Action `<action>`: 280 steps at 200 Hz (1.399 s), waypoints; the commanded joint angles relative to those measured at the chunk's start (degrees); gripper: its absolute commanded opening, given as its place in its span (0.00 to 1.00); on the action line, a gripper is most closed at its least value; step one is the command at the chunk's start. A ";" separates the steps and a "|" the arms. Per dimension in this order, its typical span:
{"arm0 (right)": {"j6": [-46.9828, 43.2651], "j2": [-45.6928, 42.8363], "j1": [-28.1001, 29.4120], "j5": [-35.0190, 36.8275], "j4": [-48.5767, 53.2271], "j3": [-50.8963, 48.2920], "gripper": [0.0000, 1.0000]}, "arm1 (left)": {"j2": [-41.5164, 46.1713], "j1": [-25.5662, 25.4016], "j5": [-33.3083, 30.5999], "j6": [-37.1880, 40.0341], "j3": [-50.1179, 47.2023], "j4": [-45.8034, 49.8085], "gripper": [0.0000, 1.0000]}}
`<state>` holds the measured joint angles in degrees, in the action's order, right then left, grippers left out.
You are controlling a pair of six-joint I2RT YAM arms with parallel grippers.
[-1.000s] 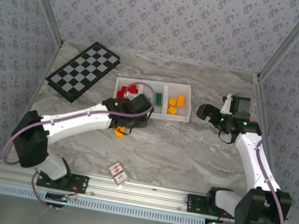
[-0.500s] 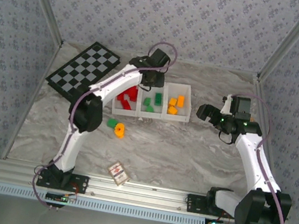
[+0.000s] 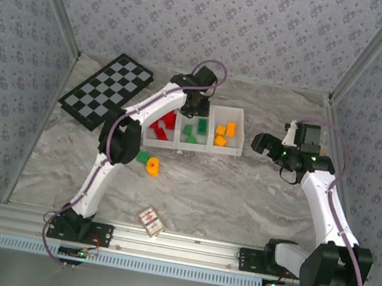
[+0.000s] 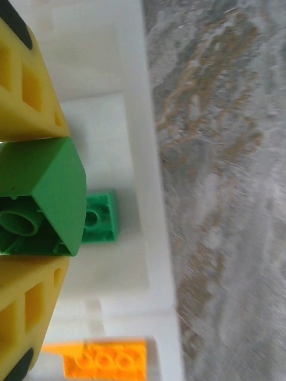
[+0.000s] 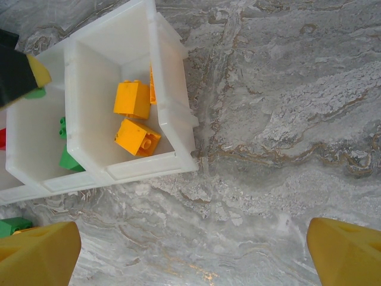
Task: Sort the legos into containers by color
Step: Place the lego in the container, then pick up the lego from the center of the table.
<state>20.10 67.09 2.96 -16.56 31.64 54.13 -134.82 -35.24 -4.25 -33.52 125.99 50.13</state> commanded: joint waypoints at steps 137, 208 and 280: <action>-0.42 -0.75 -0.26 0.30 0.54 -0.48 1.00 | 14.11 -2.28 -2.38 4.78 -8.86 -5.24 0.72; -0.25 -0.29 -0.29 0.19 -0.16 -0.74 1.00 | 35.12 -4.25 -9.23 4.77 -33.17 -7.40 0.78; 0.11 0.94 -0.14 -0.39 -0.69 -0.68 1.00 | 51.40 -6.28 -13.21 -9.28 -59.19 -7.16 0.85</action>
<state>20.10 67.46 2.96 -16.51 31.33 54.13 -87.31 -40.64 -15.11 -36.62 71.00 42.26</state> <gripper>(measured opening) 0.996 0.832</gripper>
